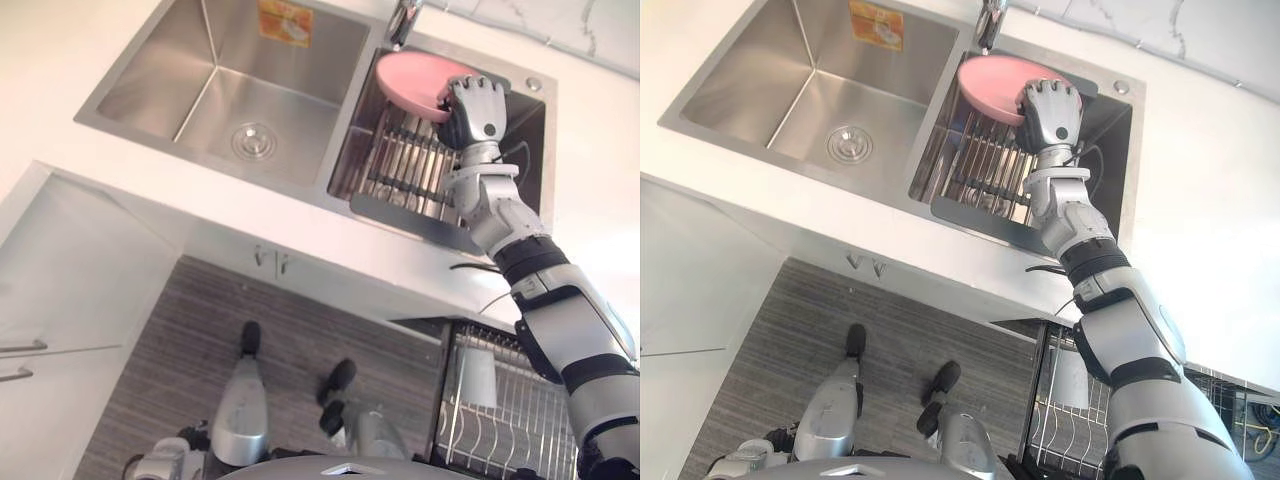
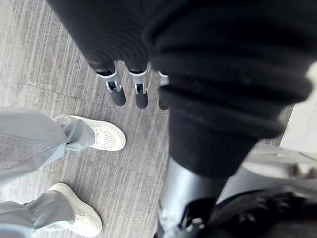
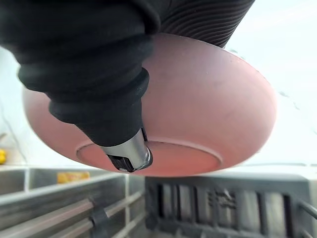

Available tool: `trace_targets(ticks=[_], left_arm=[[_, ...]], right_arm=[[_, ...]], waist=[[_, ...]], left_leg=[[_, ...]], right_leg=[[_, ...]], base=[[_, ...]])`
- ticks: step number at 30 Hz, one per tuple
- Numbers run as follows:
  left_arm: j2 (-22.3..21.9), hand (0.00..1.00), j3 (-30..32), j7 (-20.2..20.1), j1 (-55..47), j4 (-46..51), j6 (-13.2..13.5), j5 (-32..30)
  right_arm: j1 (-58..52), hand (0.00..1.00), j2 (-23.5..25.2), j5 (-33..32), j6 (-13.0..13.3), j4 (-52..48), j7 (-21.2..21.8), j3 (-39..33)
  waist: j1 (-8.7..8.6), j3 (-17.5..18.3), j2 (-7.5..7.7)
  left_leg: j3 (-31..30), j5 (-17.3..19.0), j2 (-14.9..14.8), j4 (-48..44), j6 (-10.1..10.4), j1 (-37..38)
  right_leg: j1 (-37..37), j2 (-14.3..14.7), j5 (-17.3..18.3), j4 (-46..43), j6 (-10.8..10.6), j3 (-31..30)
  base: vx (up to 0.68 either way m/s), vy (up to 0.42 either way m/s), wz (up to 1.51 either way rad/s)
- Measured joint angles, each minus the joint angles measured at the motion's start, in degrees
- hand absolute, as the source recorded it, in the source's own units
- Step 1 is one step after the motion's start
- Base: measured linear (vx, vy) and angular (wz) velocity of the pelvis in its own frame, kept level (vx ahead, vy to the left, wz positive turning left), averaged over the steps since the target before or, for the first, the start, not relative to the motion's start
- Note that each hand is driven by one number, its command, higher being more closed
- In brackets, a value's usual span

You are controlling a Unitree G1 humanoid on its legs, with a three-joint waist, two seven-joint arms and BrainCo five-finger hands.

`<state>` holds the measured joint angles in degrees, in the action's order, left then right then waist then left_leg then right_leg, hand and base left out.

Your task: Walk over to the sink, pick up the cup, carry it to the dishwasher, place the cup inside the dishwasher, then close the dishwasher door

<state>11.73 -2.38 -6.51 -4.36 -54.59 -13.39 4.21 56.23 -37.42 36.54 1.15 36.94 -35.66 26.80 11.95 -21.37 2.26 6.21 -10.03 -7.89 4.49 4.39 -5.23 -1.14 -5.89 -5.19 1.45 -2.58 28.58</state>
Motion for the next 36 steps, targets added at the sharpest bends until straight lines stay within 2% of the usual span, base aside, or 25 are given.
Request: trace_targets(ticks=[2, 5, 9, 12, 18, 22, 25, 29, 32, 36], left_arm=[[0.1, 0.0, 0.1, 0.1, -1.6, 0.0, -0.1, -0.1], [0.4, 0.0, 0.2, 0.2, -3.4, 0.0, -0.5, -0.7], [0.6, 0.0, 0.3, 0.9, -4.8, -0.1, -0.6, -1.1], [0.5, 0.0, 1.2, 1.1, -6.1, -0.1, -1.2, -2.2], [0.0, 0.0, 2.3, 1.0, -8.4, -0.3, -3.0, -2.2], [-0.4, 0.0, 2.5, 1.0, -9.0, -0.6, -6.1, -1.9], [-1.0, 0.0, 3.0, 1.2, -10.7, -0.9, -7.2, 0.5], [-1.6, 0.0, 3.5, 1.4, -11.3, -2.6, -8.6, 2.6], [-1.8, 0.0, 3.5, 1.6, -11.8, -2.8, -9.0, 3.0], [-2.1, 0.0, 3.8, 1.8, -12.3, -2.8, -9.3, 3.0]], right_arm=[[-0.4, 1.0, 0.4, 1.9, 0.7, -4.5, -1.3, -0.5], [-4.4, 1.0, 1.2, 3.0, 1.5, -11.8, -2.4, -3.1], [-9.8, 1.0, 1.6, 4.5, 2.8, -16.8, -2.2, -4.3], [-15.0, 1.0, 3.3, 4.4, 3.8, -20.1, -0.2, -7.4], [-25.7, 1.0, 3.0, 4.4, 4.9, -26.3, 6.5, -13.6], [-35.1, 1.0, 1.2, 4.4, 4.7, -27.5, 9.5, -19.7], [-42.1, 1.0, -0.8, 4.3, 4.8, -27.0, 9.5, -25.7], [-49.9, 1.0, -4.1, 3.9, 4.7, -25.8, 8.8, -34.0], [-53.6, 1.0, -4.1, 3.6, 4.5, -22.0, 6.3, -38.0], [-56.9, 1.0, -3.4, 3.3, 4.1, -21.9, 3.0, -41.9]], waist=[[-0.74, 2.0, 0.91], [-0.97, 4.2, 1.98], [-1.86, 5.9, 2.86], [-3.18, 7.5, 3.23], [-6.13, 9.4, 3.14], [-7.83, 10.1, 2.96], [-9.63, 11.2, 2.74], [-12.31, 12.6, 1.43], [-13.37, 13.2, 1.08], [-14.46, 13.5, 1.01]], left_leg=[[0.6, 0.5, -0.1, 0.0, 0.2, 0.6], [2.3, 1.7, -0.1, 0.0, 0.1, 2.8], [4.8, 3.1, 0.0, 0.0, -0.1, 5.9], [6.8, 3.9, 0.1, 0.0, -0.1, 7.6], [10.7, 5.8, 0.4, 0.1, -0.1, 11.5], [14.3, 6.6, 0.8, 0.2, 0.2, 13.7], [16.7, 7.5, 1.1, 0.3, 0.2, 14.3], [19.2, 8.3, 1.7, 0.3, 0.1, 15.0], [20.6, 8.9, 1.7, 0.0, 0.2, 16.0], [21.4, 9.6, 2.0, 0.0, 0.5, 16.3]], right_leg=[[0.5, 0.3, 0.0, 0.6, 0.0, -0.6], [1.8, 0.2, 0.2, 0.9, -0.4, -2.3], [3.4, -0.1, 0.6, 0.8, -0.9, -4.4], [3.7, -0.3, 0.6, 0.4, -1.0, -6.1], [5.1, -0.7, 1.1, -0.2, -1.7, -9.6], [5.1, -0.9, 1.0, -0.5, -2.1, -12.9], [4.3, -1.0, 1.1, -0.6, -2.7, -15.3], [3.0, -1.3, 1.0, -0.9, -3.1, -17.4], [2.9, -1.3, 1.0, -1.1, -3.2, -18.6], [2.3, -1.6, 1.4, -1.3, -3.5, -18.6]], base=[[0.05, -0.02, -0.13], [0.08, -0.017, -0.26], [0.06, 0.0, -0.31], [0.05, 0.004, -0.3], [0.05, 0.013, -0.32], [0.04, 0.031, -0.43], [0.04, 0.034, -0.41], [0.06, 0.028, -0.31], [0.05, 0.024, -0.22], [0.01, 0.014, -0.14]])
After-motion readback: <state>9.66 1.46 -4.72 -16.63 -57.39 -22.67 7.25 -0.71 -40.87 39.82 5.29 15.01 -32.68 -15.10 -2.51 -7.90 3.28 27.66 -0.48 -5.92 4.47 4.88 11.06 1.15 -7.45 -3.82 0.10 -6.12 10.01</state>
